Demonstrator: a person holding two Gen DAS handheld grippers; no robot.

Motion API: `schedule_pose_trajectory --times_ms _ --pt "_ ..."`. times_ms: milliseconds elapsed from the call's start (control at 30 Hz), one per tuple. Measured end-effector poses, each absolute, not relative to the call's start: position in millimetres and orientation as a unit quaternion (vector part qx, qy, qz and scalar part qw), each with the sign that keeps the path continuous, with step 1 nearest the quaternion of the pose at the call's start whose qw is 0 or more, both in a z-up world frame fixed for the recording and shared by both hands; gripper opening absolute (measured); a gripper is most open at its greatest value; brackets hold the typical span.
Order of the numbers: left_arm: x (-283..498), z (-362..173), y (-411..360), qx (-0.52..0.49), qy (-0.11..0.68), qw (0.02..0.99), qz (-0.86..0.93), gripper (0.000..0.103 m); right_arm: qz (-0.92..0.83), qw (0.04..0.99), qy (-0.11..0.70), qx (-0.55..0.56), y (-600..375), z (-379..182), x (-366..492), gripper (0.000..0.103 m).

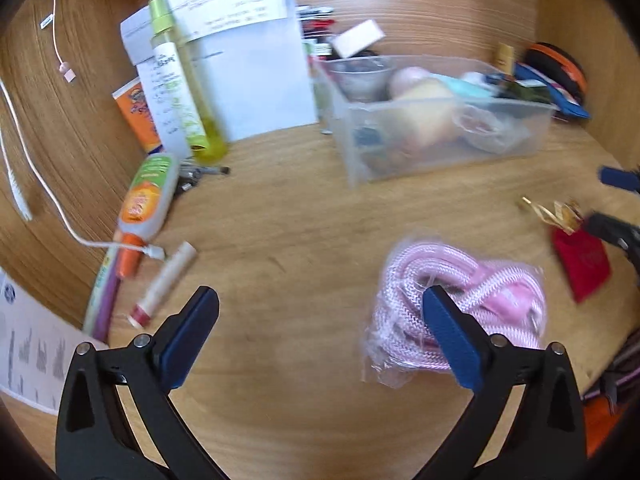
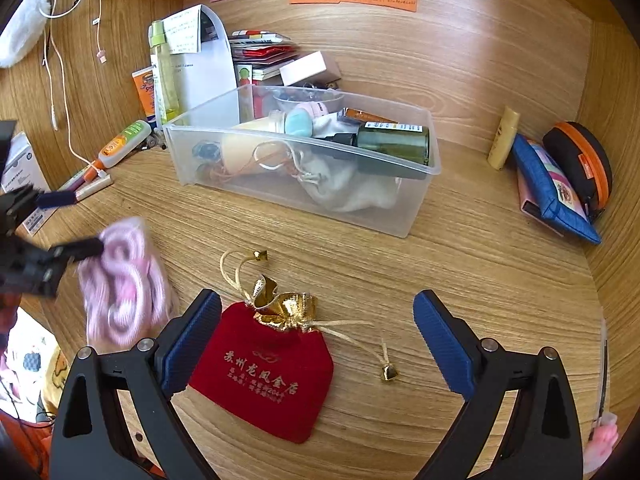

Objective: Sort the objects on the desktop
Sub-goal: 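Move both grippers to the pink rope bag and red velvet pouch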

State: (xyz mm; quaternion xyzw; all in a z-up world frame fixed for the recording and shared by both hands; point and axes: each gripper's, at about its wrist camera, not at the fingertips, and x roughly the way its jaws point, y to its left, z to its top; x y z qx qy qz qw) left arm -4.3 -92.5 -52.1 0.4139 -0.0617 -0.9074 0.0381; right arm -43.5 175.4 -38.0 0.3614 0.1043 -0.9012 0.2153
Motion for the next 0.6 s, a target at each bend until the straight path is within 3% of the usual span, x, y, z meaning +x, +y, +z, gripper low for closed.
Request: schedule_pose_trajectory --times_ms 333,600 --pt "-56.2 -53.9 -81.6 0.423 -0.059 0.013 -0.904 0.103 -0.890 0.224 0.100 0.384 169.5 -51.0 -42.2 0.096" --pt "-43.5 -33.5 -64.8 0.406 -0.040 -0.015 -0.913 0.103 -0.876 0.245 0.110 0.401 156.1 -64.2 -37.1 0.096"
